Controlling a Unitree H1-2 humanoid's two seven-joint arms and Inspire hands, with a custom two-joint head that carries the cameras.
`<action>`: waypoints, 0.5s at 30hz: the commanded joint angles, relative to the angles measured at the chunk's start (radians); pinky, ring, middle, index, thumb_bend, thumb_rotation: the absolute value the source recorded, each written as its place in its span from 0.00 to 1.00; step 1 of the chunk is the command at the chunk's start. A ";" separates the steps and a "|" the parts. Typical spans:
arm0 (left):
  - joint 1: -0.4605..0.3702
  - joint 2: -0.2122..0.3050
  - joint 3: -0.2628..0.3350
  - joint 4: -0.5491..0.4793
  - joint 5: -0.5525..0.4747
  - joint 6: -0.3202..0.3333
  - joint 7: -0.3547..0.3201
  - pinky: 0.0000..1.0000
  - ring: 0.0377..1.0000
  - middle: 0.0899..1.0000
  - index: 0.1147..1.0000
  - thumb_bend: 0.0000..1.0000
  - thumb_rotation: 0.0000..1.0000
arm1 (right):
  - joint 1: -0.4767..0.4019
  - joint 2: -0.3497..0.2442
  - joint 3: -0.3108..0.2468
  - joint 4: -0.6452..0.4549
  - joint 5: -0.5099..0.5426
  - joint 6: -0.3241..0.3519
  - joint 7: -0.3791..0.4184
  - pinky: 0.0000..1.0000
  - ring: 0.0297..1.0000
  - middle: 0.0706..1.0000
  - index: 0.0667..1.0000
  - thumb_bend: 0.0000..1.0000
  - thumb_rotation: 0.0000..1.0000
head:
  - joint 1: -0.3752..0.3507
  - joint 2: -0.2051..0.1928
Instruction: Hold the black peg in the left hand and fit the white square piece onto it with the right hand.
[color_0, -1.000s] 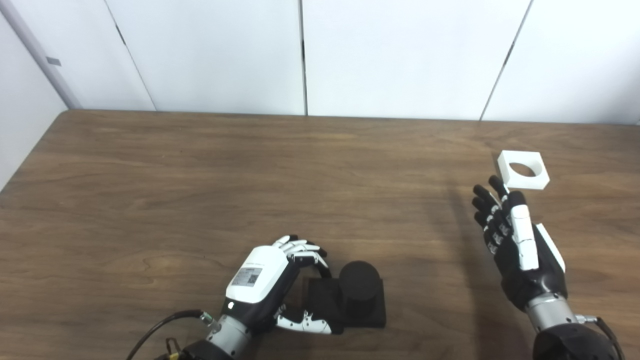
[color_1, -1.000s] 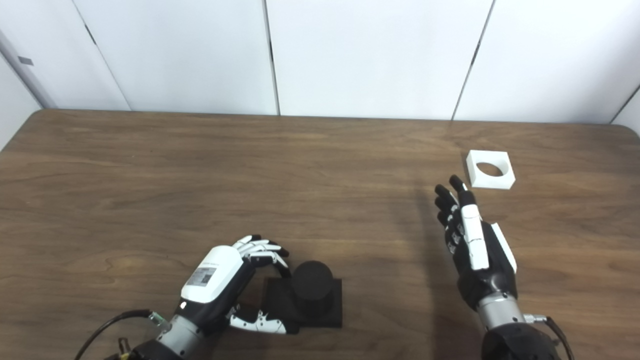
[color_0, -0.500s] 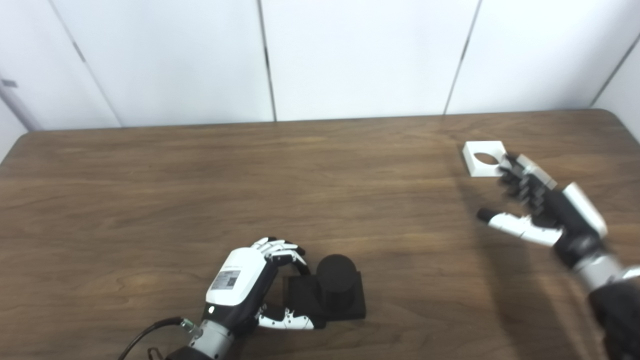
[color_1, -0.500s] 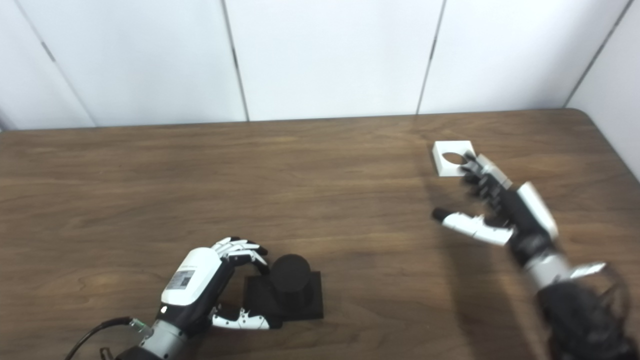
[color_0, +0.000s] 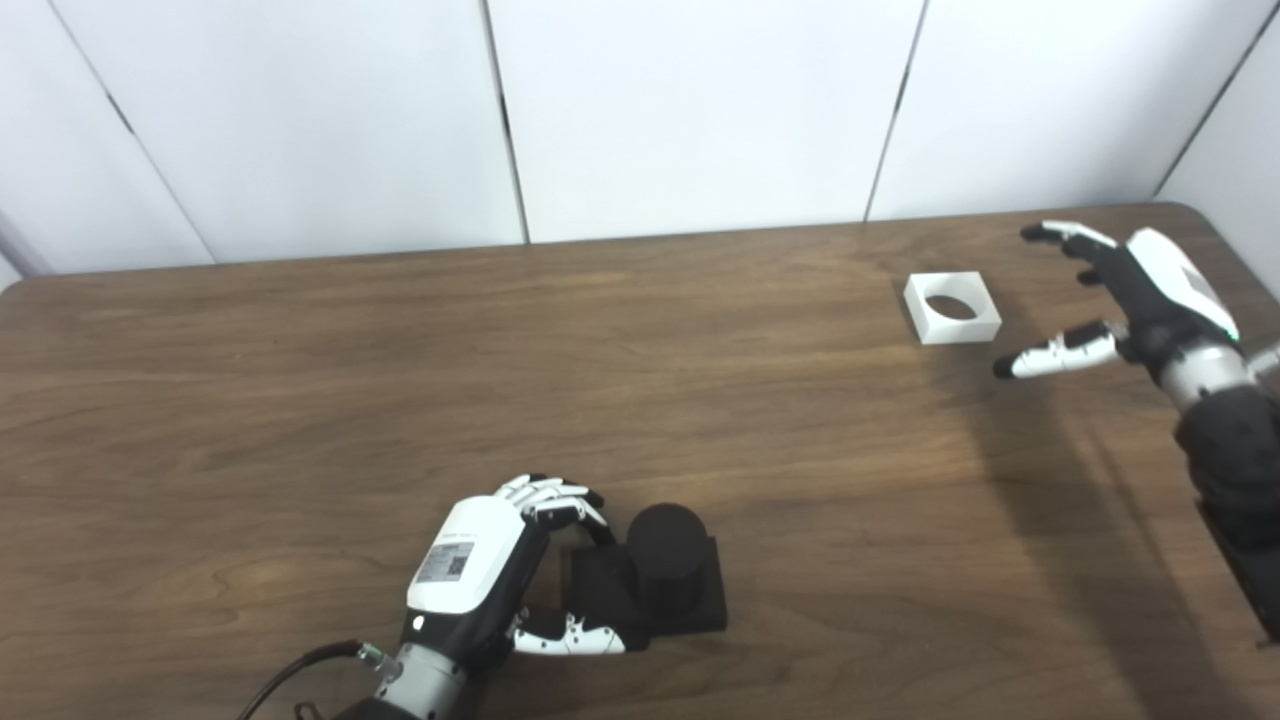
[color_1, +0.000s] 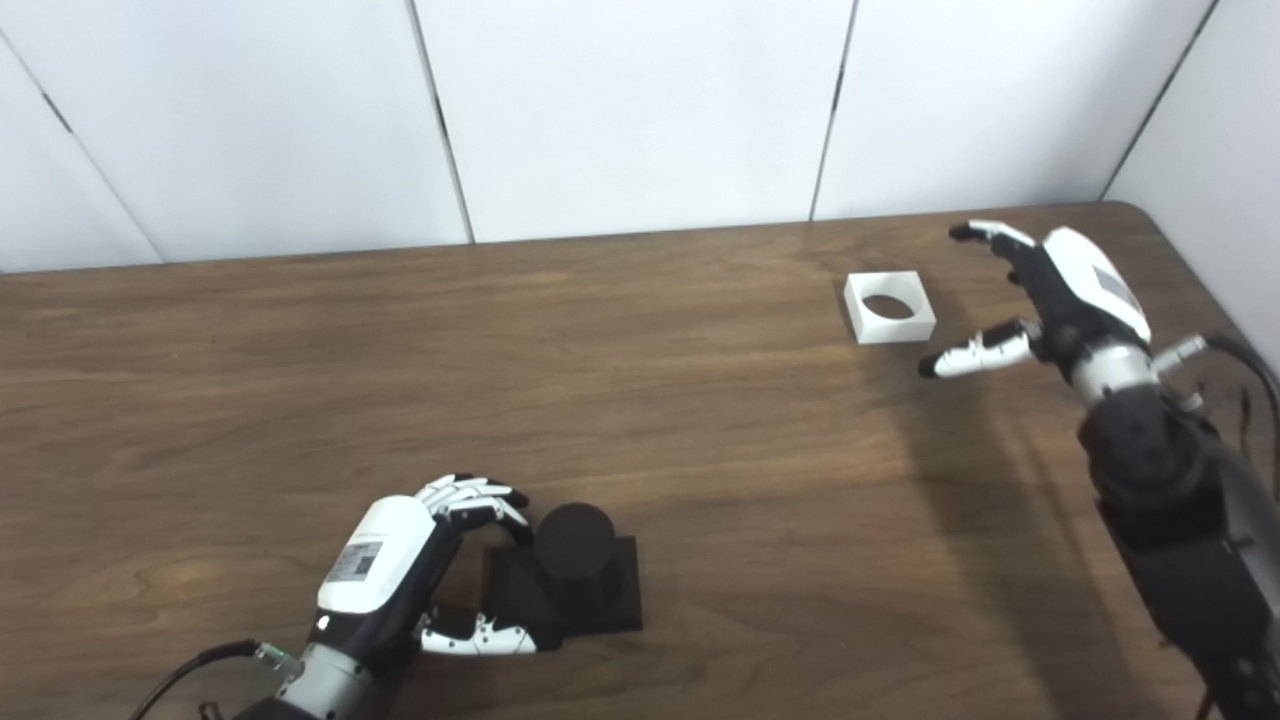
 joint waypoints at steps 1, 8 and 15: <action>0.021 0.017 -0.011 0.055 0.034 0.020 -0.028 0.89 0.82 0.74 0.42 0.52 0.05 | -0.086 -0.051 0.020 0.025 -0.058 -0.048 0.008 0.88 0.93 0.92 0.86 0.88 0.12 | 0.000 -0.001; 0.020 0.014 -0.020 0.059 0.039 0.025 -0.021 0.89 0.82 0.74 0.42 0.52 0.05 | -0.189 -0.059 0.093 0.169 -0.126 -0.127 0.019 0.95 0.94 0.92 0.85 0.89 0.12 | 0.001 -0.006; 0.021 0.016 -0.021 0.059 0.039 0.024 -0.018 0.89 0.82 0.74 0.42 0.52 0.05 | -0.269 -0.040 0.144 0.270 -0.173 -0.139 0.048 0.95 0.93 0.92 0.86 0.89 0.15 | -0.008 -0.010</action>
